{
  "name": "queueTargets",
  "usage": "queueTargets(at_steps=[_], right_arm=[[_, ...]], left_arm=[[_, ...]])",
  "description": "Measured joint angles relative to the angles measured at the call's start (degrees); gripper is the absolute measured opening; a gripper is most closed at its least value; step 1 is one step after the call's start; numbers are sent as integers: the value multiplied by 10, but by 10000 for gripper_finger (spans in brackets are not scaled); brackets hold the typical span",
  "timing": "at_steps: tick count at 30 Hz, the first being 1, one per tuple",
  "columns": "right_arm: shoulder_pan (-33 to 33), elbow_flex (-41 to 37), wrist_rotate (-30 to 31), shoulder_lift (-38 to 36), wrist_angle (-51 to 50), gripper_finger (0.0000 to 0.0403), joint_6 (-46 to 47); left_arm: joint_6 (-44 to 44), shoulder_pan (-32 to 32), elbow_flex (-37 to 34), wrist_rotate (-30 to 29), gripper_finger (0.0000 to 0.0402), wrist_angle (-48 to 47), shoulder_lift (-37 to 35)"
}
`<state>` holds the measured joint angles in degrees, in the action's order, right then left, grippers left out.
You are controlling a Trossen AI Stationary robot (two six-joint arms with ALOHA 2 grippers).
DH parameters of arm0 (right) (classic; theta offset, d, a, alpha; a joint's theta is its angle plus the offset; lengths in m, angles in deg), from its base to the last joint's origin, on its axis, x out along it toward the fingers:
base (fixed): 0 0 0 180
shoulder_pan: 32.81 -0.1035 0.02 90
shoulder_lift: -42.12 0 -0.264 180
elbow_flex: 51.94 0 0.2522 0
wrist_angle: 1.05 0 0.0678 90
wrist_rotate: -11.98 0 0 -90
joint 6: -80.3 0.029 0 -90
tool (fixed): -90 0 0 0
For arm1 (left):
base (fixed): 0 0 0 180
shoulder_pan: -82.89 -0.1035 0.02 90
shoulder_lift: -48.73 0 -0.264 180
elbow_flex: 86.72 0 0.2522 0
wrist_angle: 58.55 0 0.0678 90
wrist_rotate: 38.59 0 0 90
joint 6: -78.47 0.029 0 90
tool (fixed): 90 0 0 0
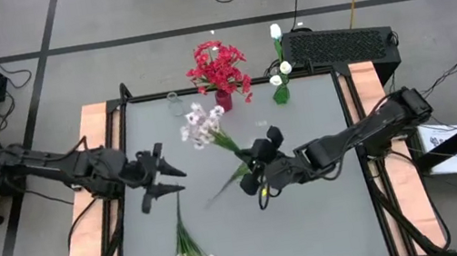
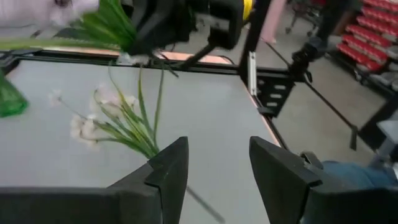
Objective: Sort flowers into vase by color
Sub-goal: Put the top white flowers into the transparent vase
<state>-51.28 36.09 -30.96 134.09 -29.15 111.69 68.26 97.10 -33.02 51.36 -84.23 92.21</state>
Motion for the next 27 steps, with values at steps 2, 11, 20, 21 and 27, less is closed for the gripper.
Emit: queueTargets(at_steps=[2,11,20,21,27], right_arm=[[-1,11,-20,-1,-9,8,-11],[4,12,-97,0,-48,18,10],[16,12,-78,1,-43,74,-20],[16,12,-78,1,-38,75,-23],[15,12,-78,1,-37,34,-36]], left_arm=[[4,10,0,-4,175,5,8],[1,18,0,-136,206,63,109],[1,-26,0,-124,271,164,203],[-1,-32,0,-119,273,182,214],[-20,-51,-1,-77,274,216,252]])
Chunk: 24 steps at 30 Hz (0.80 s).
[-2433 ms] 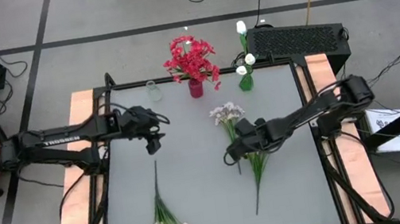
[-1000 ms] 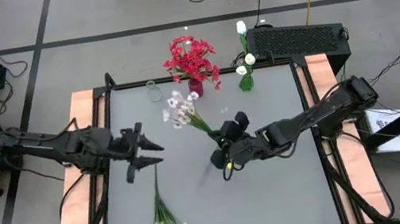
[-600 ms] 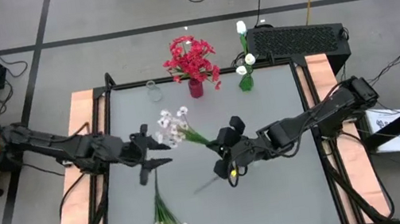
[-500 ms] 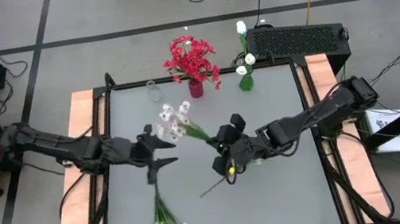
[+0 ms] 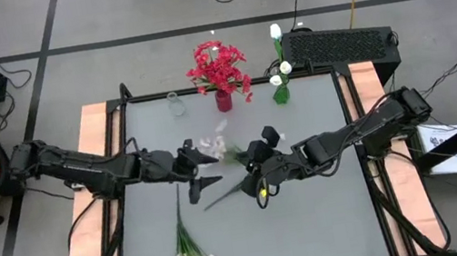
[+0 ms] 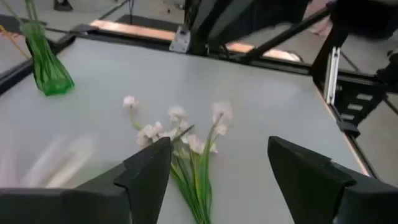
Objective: Sort flowers into vase by color
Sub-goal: Put the top white flowers into the transparent vase
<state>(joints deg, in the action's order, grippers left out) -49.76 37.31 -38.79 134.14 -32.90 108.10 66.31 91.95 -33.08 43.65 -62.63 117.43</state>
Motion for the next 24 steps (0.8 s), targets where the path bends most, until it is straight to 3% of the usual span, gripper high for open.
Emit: queueTargets(at_steps=[3,6,11,15,18,21,24], right_arm=[[0,0,-4,0,-13,7,6],[2,0,-17,1,-85,13,54],[38,0,-31,53,-186,79,89],[86,0,-44,115,-139,142,38],[127,0,-110,168,-94,180,0],[160,0,-169,206,-69,205,-19],[184,0,-187,229,-69,212,-22]], left_arm=[[-5,-1,0,14,274,-23,-2],[2,-1,0,31,274,-62,-29],[5,0,0,32,274,-130,-93],[5,0,0,32,274,-168,-135],[5,0,0,32,274,-192,-152],[10,0,0,32,274,-213,-155],[20,0,0,31,274,-224,-155]])
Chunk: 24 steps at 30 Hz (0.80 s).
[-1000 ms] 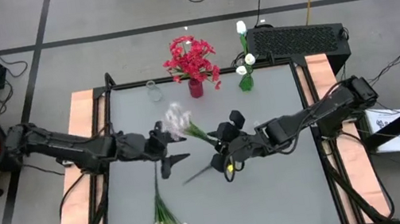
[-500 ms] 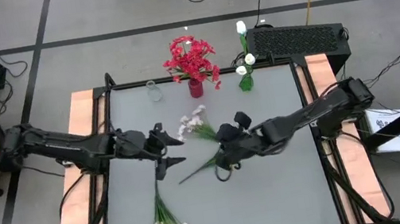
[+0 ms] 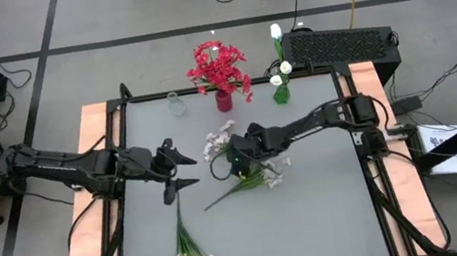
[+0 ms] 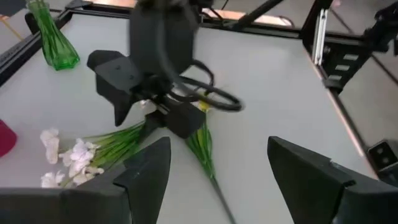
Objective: Sort flowers into vase by color
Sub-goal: Put the top white flowers into the transparent vase
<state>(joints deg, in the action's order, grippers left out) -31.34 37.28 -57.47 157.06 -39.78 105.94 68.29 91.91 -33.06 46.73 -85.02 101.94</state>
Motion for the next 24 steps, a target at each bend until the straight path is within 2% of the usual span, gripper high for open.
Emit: queueTargets(at_steps=[3,6,9,14,18,24], right_arm=[[16,0,-4,11,2,203,-13],[30,0,-44,22,5,176,-13],[35,1,-68,26,10,124,-8],[31,0,-71,23,32,18,-9],[20,0,-75,-5,55,19,-11],[-19,0,-75,-88,69,5,-25]], left_arm=[[5,0,0,0,274,-9,0],[5,0,0,-1,274,-8,0],[5,0,0,-1,274,-8,0],[2,0,0,-1,274,-9,0],[2,0,0,-1,274,-9,0],[0,3,0,0,273,18,0]])
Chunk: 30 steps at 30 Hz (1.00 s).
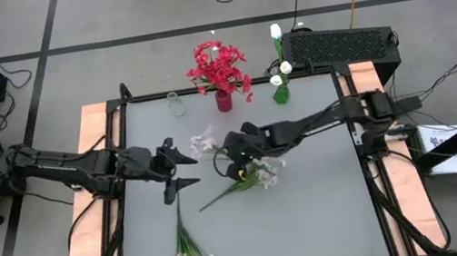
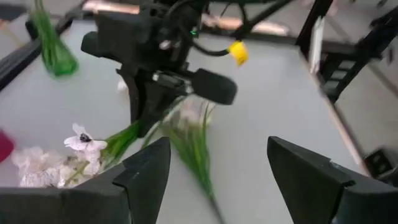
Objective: Sort flowers into vase by color
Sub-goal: Put the top white flowers into the transparent vase
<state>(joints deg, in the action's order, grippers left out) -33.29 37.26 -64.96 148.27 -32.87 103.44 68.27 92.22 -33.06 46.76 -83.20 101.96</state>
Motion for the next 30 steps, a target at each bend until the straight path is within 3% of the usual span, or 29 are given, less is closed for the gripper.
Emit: queueTargets(at_steps=[5,12,18,25,30], right_arm=[[-46,0,16,-71,25,6,-14],[-116,0,118,-145,41,6,-46],[-160,0,156,-164,120,6,-103],[-182,0,155,-164,237,6,-179],[-188,0,156,-155,304,6,-216]], left_arm=[[5,20,15,12,273,24,-8],[7,82,42,12,273,-2,-70],[37,119,39,-89,273,-15,-105],[46,120,9,-79,273,25,-69],[82,120,9,-75,273,173,-12]])
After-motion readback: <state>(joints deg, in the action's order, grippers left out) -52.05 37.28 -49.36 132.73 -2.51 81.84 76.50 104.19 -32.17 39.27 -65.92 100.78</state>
